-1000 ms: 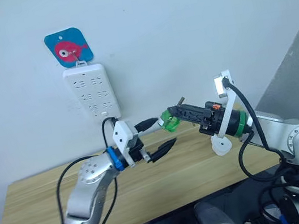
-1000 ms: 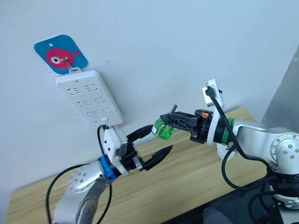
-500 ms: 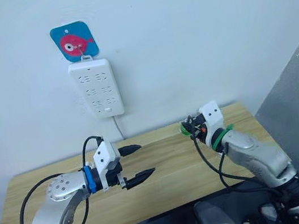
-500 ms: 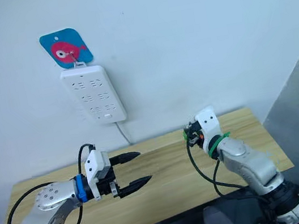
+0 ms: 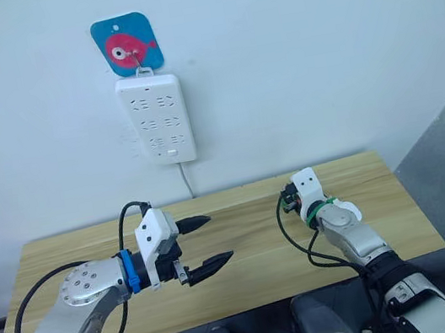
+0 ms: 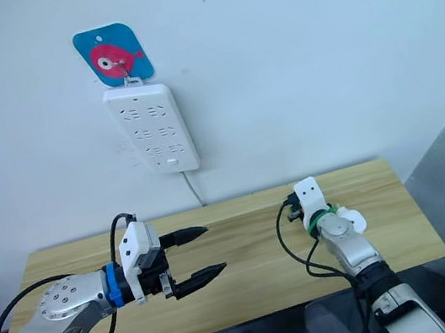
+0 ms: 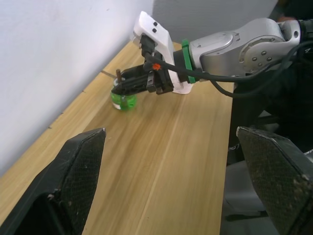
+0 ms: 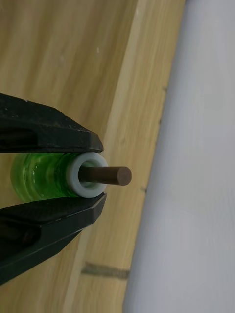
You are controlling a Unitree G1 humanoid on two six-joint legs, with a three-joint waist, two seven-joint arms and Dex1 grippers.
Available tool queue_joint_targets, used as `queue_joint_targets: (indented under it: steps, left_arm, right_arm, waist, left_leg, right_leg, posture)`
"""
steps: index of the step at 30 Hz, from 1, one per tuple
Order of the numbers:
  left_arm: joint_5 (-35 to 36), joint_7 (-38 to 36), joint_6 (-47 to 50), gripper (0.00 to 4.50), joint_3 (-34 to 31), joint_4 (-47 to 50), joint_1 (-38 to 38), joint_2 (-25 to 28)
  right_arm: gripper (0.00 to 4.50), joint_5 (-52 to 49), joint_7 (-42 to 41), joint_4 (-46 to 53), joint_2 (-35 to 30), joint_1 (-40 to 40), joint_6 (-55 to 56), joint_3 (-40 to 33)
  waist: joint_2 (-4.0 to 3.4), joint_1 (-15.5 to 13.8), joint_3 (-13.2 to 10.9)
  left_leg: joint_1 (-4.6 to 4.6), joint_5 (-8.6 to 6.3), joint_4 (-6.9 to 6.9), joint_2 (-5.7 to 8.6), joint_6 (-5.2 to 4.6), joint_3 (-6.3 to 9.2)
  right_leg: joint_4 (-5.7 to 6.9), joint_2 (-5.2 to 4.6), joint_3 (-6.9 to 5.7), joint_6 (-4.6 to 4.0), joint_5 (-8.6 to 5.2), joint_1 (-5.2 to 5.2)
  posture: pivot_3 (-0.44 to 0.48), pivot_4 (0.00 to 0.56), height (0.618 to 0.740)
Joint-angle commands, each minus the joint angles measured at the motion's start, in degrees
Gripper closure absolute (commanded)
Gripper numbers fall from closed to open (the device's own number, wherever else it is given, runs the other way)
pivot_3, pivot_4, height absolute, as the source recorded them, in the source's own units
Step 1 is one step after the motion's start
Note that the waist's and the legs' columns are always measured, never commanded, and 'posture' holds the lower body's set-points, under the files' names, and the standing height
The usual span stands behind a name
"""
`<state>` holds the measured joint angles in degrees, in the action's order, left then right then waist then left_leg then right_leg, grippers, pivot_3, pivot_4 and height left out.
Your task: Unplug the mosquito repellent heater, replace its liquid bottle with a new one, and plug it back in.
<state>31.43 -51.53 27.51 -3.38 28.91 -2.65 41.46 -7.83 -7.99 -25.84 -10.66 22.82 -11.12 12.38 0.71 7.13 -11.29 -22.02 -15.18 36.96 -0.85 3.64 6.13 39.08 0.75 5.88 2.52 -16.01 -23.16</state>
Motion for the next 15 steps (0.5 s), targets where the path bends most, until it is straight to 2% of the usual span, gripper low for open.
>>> queue_joint_targets:
  steps: [1, 5, 11, 12, 14, 15]
  left_arm:
    - [1.06, 2.90, 0.18, 0.00, -1.95, 2.01, 1.13, -1.45]
    - [1.26, 4.32, 0.46, 0.00, -2.10, 2.61, 1.57, -2.36]
    - [-3.19, -0.56, -4.95, 0.00, 0.71, 3.25, -1.05, 0.42]
    - [-3.68, -1.02, -6.08, 0.00, 0.96, 3.01, -1.16, 0.47]
    - [-4.37, -1.16, -6.52, 0.00, 1.32, 2.68, -1.05, 0.72]
    - [-4.50, -1.16, -6.42, 0.00, 1.40, 2.62, -1.01, 0.69]
  right_arm:
    - [3.67, 0.54, -1.19, -1.64, 1.24, 0.82, 2.47, -2.51]
    - [3.67, 1.38, -2.38, -2.26, 1.85, 0.67, 3.41, -3.53]
    - [3.67, 2.14, -3.33, -2.12, 2.84, 0.08, 3.42, -4.88]
    - [2.95, 2.23, -3.48, -2.02, 3.03, -0.02, 3.25, -5.12]
    - [2.45, 2.27, -3.71, -1.52, 3.43, -0.33, 2.84, -5.58]
    - [2.04, 2.31, -3.74, -1.03, 3.53, -0.56, 2.66, -5.71]
  waist:
    - [0.00, -0.22, 0.00]
    - [0.00, -0.46, 0.00]
    - [0.00, -0.57, 0.00]
    - [0.00, -0.58, 0.00]
    - [0.00, -0.68, 0.00]
    - [0.00, -0.68, 0.00]
  left_leg:
    - [0.01, 0.00, 0.00, 0.00, 0.00, 0.00]
    - [0.02, 0.00, 0.02, -0.01, 0.00, -0.01]
    - [0.01, 0.00, 0.01, -0.01, 0.00, -0.01]
    - [0.01, 0.00, 0.00, -0.01, 0.00, -0.01]
    - [0.01, 0.00, 0.00, -0.01, 0.00, -0.01]
    - [0.01, 0.00, 0.01, -0.01, 0.00, 0.00]
  right_leg:
    - [0.01, 0.00, 0.00, -0.01, 0.00, 0.00]
    - [0.01, 0.00, 0.00, -0.04, 0.02, 0.01]
    - [0.01, 0.00, 0.00, -0.04, 0.03, 0.00]
    - [0.00, 0.00, 0.00, -0.04, 0.03, 0.00]
    - [0.00, 0.00, 0.00, -0.04, 0.03, 0.00]
    - [0.00, 0.00, -0.01, -0.04, 0.03, 0.00]
  posture:
    - [-0.045, 0.195, 0.734]
    - [-0.045, 0.193, 0.734]
    - [-0.051, 0.189, 0.734]
    - [-0.051, 0.189, 0.734]
    - [-0.053, 0.189, 0.734]
    - [-0.057, 0.185, 0.734]
